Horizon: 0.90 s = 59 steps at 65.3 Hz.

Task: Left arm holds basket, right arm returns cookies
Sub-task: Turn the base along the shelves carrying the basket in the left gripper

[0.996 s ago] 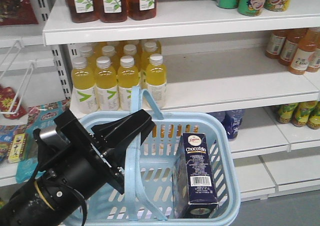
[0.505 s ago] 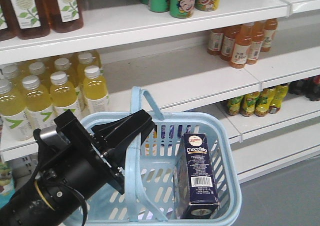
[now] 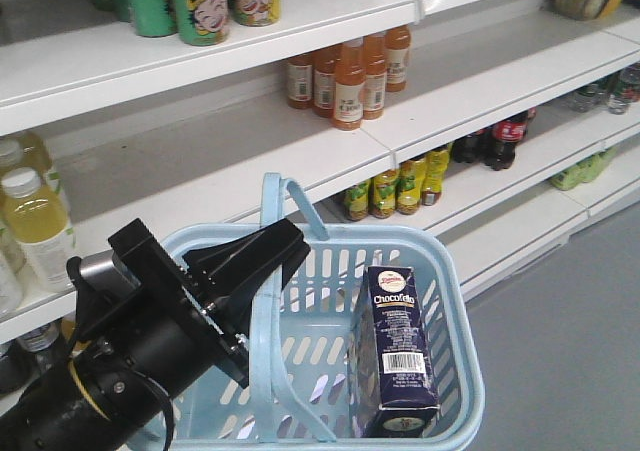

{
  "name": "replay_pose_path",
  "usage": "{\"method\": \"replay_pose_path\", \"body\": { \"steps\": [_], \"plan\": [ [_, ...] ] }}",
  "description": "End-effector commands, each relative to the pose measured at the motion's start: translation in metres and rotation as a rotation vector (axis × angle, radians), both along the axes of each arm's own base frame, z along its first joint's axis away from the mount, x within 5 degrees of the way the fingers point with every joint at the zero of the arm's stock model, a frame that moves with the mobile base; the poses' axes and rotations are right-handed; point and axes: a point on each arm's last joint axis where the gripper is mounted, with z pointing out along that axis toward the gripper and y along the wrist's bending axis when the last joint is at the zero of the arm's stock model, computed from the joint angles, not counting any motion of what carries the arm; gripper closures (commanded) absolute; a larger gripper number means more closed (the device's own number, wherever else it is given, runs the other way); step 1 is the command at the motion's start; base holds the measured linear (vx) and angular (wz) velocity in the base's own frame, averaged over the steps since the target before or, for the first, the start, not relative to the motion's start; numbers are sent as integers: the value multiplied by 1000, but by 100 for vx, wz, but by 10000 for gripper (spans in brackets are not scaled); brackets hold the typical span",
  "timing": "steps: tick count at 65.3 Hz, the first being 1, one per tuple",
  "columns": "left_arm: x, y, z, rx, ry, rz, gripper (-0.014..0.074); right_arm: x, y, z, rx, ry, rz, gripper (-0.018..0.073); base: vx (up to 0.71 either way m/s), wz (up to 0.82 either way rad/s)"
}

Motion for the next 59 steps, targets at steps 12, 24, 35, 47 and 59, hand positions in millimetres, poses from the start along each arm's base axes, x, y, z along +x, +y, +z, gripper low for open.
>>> {"method": "replay_pose_path", "body": {
  "steps": [12,24,35,47,59],
  "plan": [
    [-5,4,30,-178,-150,-2,599,0,0,2,-27,-68,-3,565,3,-46],
    [-5,4,30,-178,-150,-2,599,0,0,2,-27,-68,-3,565,3,-52],
    [-5,4,30,-178,-150,-2,599,0,0,2,-27,-68,-3,565,3,-58],
    [-5,4,30,-178,-150,-2,599,0,0,2,-27,-68,-3,565,3,-61],
    [-5,4,30,-178,-150,-2,599,0,0,2,-27,-68,-3,565,3,-60]
  ]
}}
